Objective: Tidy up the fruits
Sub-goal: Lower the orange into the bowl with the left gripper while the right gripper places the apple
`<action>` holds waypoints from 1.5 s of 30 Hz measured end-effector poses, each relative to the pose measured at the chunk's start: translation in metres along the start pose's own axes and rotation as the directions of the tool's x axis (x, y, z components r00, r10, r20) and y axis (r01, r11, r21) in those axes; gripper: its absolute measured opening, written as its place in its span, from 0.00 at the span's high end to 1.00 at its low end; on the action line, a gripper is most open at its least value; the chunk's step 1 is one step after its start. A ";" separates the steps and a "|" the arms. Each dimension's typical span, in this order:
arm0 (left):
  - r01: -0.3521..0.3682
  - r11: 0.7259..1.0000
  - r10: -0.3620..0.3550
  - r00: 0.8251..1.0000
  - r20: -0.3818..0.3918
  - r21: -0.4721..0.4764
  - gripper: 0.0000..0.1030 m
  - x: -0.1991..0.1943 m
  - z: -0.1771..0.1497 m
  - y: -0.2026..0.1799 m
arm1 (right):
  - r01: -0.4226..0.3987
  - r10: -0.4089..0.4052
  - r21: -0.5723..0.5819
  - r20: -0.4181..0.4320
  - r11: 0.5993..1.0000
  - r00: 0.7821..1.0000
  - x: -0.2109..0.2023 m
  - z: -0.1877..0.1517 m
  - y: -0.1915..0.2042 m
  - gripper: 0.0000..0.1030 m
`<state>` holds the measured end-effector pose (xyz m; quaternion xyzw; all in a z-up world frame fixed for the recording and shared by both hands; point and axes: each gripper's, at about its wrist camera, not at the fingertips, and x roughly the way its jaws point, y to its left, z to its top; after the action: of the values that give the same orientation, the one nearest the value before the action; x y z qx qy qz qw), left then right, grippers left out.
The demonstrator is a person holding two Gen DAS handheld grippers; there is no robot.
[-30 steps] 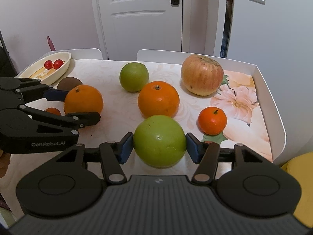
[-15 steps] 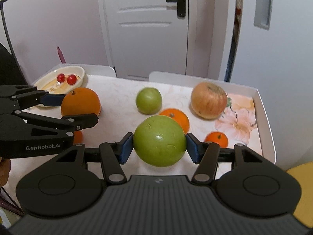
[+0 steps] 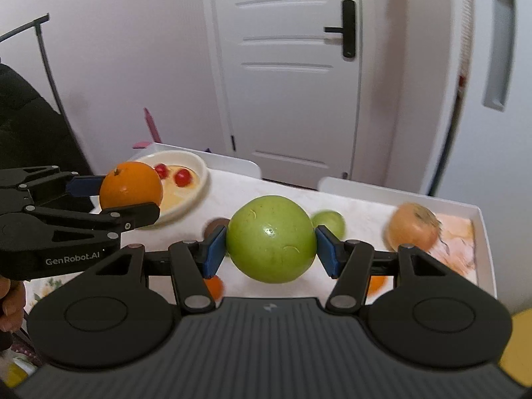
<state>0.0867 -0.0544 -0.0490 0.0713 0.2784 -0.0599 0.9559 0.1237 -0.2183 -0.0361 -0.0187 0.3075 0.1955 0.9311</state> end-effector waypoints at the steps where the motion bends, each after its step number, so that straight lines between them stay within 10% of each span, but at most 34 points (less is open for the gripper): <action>1: -0.010 1.000 0.010 1.000 0.000 -0.004 0.37 -0.002 0.000 0.006 | -0.008 0.008 -0.002 0.000 1.000 1.000 0.003 0.005 0.006 0.30; 27: -0.062 0.998 0.060 0.993 -0.103 -0.012 0.37 0.063 -0.002 0.180 | -0.032 0.033 0.011 -0.095 0.999 0.995 0.139 0.061 0.126 0.30; 45: 0.000 0.999 0.012 0.976 -0.215 0.054 0.36 0.154 -0.015 0.201 | 0.068 -0.056 0.072 -0.155 0.995 0.986 0.188 0.060 0.128 0.30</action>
<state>0.2384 0.1344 -0.1240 0.1039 0.3785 -0.0565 0.9180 0.2473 -0.0247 -0.0858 -0.0073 0.3844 0.1525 0.9105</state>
